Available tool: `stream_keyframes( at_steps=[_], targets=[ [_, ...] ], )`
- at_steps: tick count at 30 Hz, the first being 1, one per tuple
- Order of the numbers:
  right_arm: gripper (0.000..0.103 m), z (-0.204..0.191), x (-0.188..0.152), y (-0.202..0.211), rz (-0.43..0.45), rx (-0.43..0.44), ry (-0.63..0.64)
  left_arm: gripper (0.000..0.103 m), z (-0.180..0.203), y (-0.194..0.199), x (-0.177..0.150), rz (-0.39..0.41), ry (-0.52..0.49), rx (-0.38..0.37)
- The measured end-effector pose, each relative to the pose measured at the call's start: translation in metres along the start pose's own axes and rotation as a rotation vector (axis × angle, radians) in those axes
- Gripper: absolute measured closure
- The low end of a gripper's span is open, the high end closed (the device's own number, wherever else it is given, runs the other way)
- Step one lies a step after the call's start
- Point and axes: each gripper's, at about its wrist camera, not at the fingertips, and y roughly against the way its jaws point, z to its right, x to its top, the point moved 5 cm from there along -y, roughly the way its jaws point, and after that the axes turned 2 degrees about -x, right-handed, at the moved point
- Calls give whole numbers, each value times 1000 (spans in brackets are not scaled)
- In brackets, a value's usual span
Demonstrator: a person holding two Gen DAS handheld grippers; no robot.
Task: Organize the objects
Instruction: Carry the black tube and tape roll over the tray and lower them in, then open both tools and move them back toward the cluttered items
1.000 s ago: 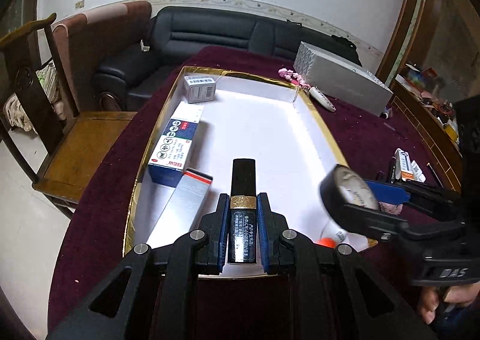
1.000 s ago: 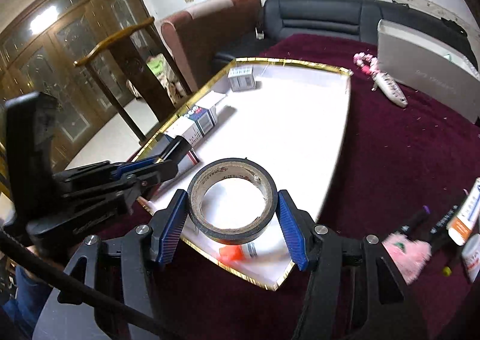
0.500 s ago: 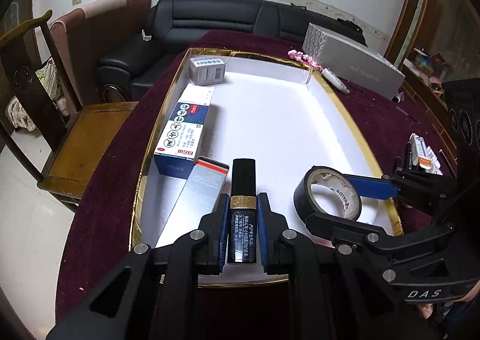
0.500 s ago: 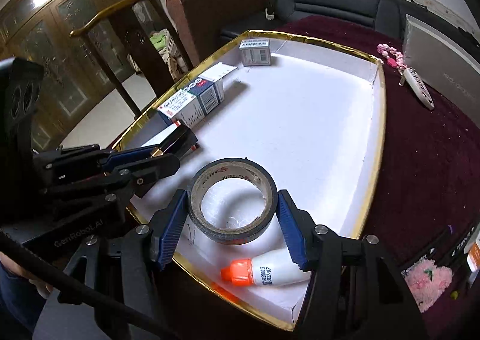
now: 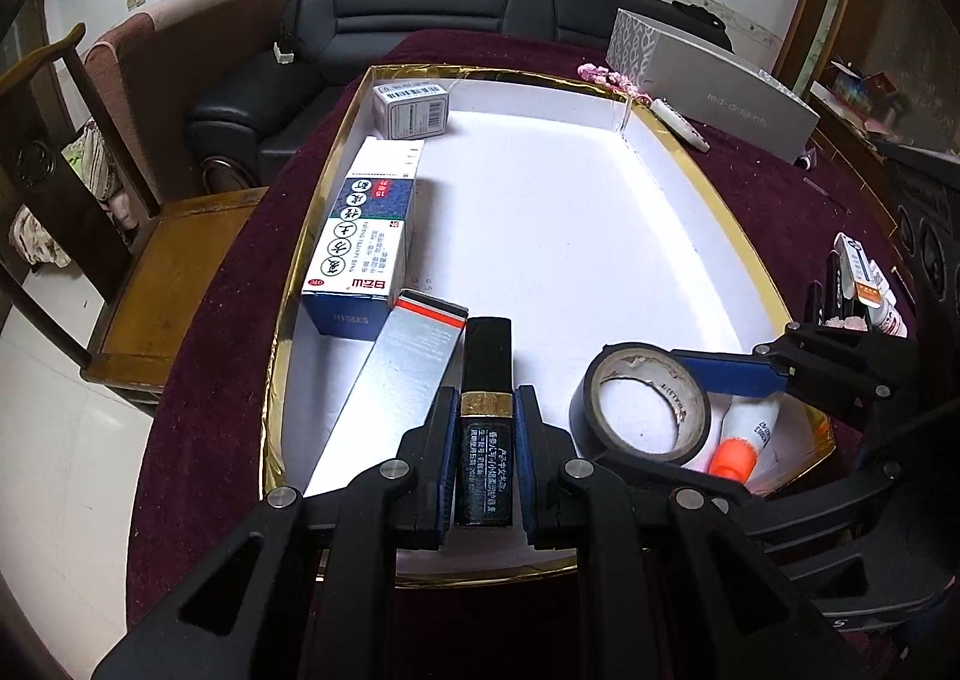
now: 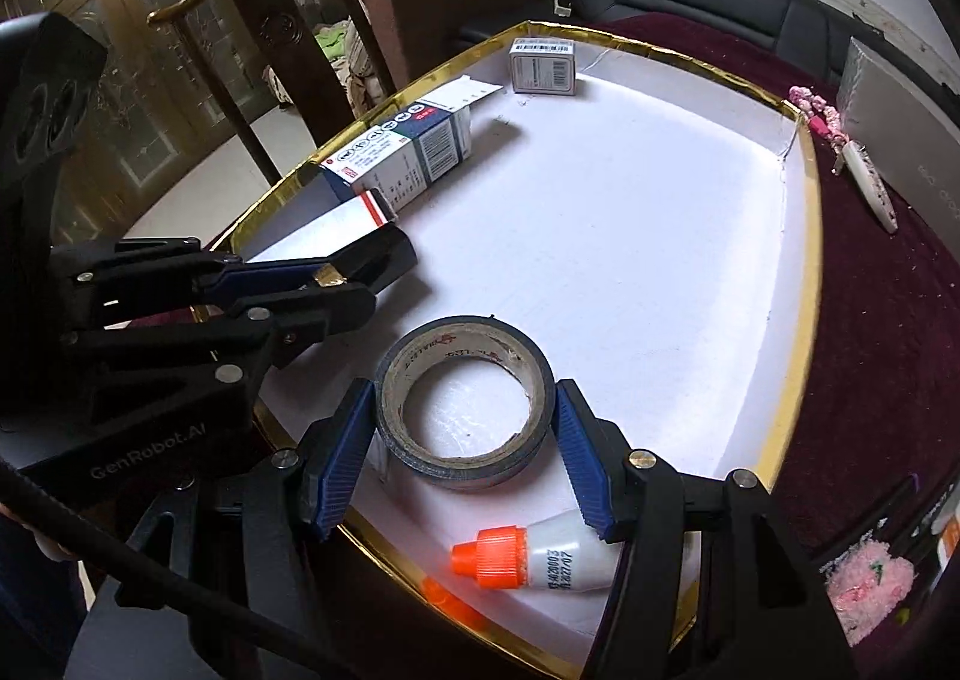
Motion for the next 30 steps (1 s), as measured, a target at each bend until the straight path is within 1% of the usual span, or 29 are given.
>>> stream_keyframes(
  at_steps=[3,10,16,20,30],
  targets=[
    [44,-3,1,-3,-11,14,2,89,-1,0,1,-9,-2,-10],
    [44,-7,1,-5,-25,19,0,88,-9,4,4,-16,54,-79],
    [44,-14,4,-8,-35,18,8,88,-9,27,7,35,57,-127],
    [44,-22,9,-11,-44,23,9,88,-14,42,10,76,64,-120],
    [42,-30,14,-16,-56,23,2,88,-27,50,8,92,91,-118]
  ],
)
